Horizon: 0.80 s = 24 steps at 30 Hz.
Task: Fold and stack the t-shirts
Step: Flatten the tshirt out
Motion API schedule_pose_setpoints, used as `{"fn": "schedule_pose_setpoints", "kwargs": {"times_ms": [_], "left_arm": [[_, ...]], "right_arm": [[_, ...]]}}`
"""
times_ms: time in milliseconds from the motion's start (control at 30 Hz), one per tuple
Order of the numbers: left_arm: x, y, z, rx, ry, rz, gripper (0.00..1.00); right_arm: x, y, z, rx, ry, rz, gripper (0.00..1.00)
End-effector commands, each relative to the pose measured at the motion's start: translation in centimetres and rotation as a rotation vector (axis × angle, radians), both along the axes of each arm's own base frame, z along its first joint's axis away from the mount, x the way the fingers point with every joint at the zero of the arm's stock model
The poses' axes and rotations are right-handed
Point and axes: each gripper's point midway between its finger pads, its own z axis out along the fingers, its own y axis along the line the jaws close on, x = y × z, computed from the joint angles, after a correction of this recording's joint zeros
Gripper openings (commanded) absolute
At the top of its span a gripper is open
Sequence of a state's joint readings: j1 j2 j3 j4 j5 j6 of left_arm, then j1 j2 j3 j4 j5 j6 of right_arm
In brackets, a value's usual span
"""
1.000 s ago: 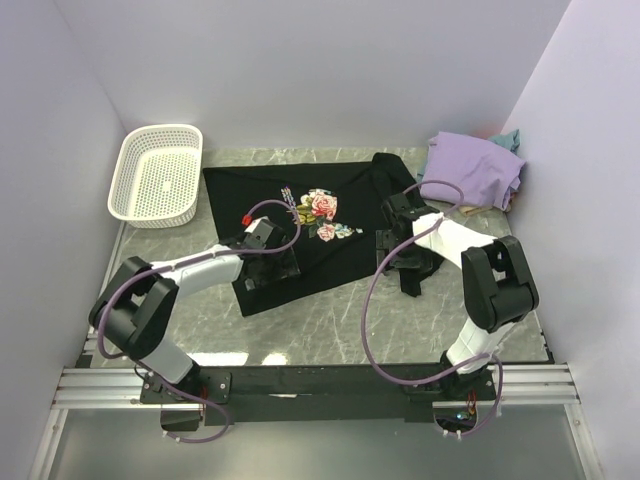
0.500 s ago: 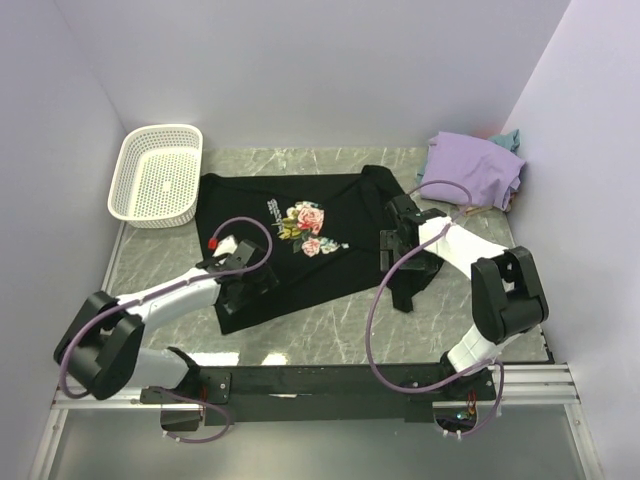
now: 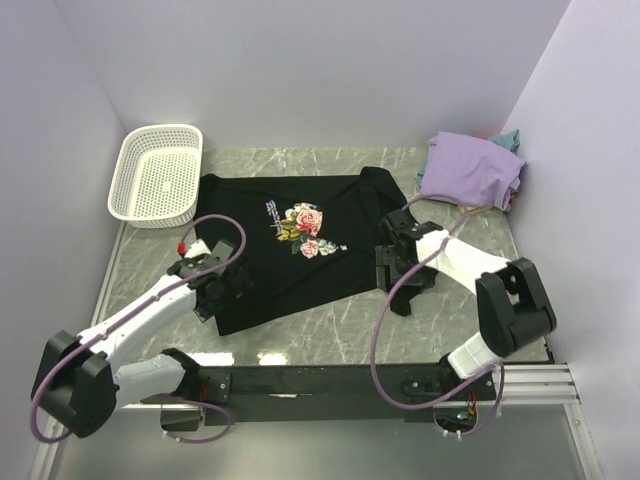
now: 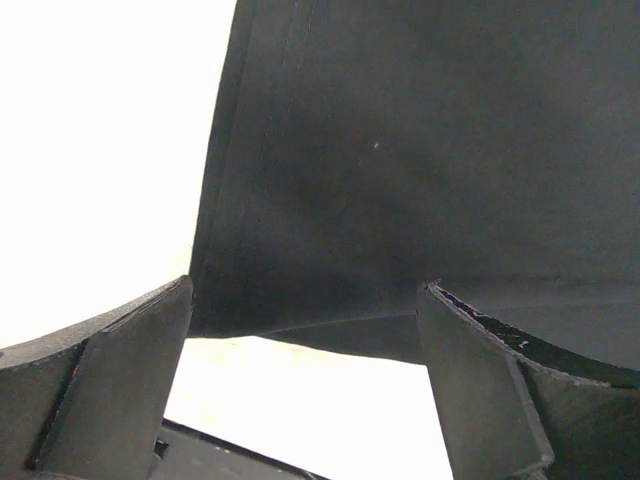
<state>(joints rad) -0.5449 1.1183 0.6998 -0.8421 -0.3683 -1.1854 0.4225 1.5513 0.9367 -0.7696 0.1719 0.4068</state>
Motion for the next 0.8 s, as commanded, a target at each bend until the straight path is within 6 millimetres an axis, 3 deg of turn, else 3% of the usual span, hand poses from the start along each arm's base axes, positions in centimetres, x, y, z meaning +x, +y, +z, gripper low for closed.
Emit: {"fn": "schedule_pose_setpoints", "kwargs": {"times_ms": [0, 100, 233, 400, 600, 633, 767], "left_arm": [[0.3, -0.2, 0.8, -0.079, -0.03, -0.029, 1.0], [1.2, -1.1, 1.4, -0.113, -0.068, -0.07, 0.99], [3.2, -4.0, 3.2, -0.233, -0.173, -0.165, 0.99], [4.5, -7.0, 3.5, -0.358, -0.234, -0.242, 1.0], [5.8, -8.9, 1.7, -0.405, -0.215, -0.288, 0.99], [5.6, -9.0, 0.7, -0.397, -0.183, -0.285, 0.99], [4.6, -7.1, -2.1, -0.287, -0.056, -0.229, 0.99]], "right_arm": [[1.9, 0.1, 3.1, 0.054, -0.184, -0.1, 1.0], [2.9, 0.1, 5.4, 0.088, -0.279, -0.137, 1.0], [4.0, -0.6, 7.9, 0.121, -0.38, -0.167, 1.0], [4.5, -1.4, 8.0, 0.114, -0.389, -0.182, 1.0], [4.9, -1.7, 6.8, 0.122, -0.373, -0.2, 1.0], [5.2, -1.9, 6.6, 0.125, -0.374, -0.213, 1.0], [5.3, -3.1, 5.8, 0.125, -0.358, -0.264, 1.0]]}}
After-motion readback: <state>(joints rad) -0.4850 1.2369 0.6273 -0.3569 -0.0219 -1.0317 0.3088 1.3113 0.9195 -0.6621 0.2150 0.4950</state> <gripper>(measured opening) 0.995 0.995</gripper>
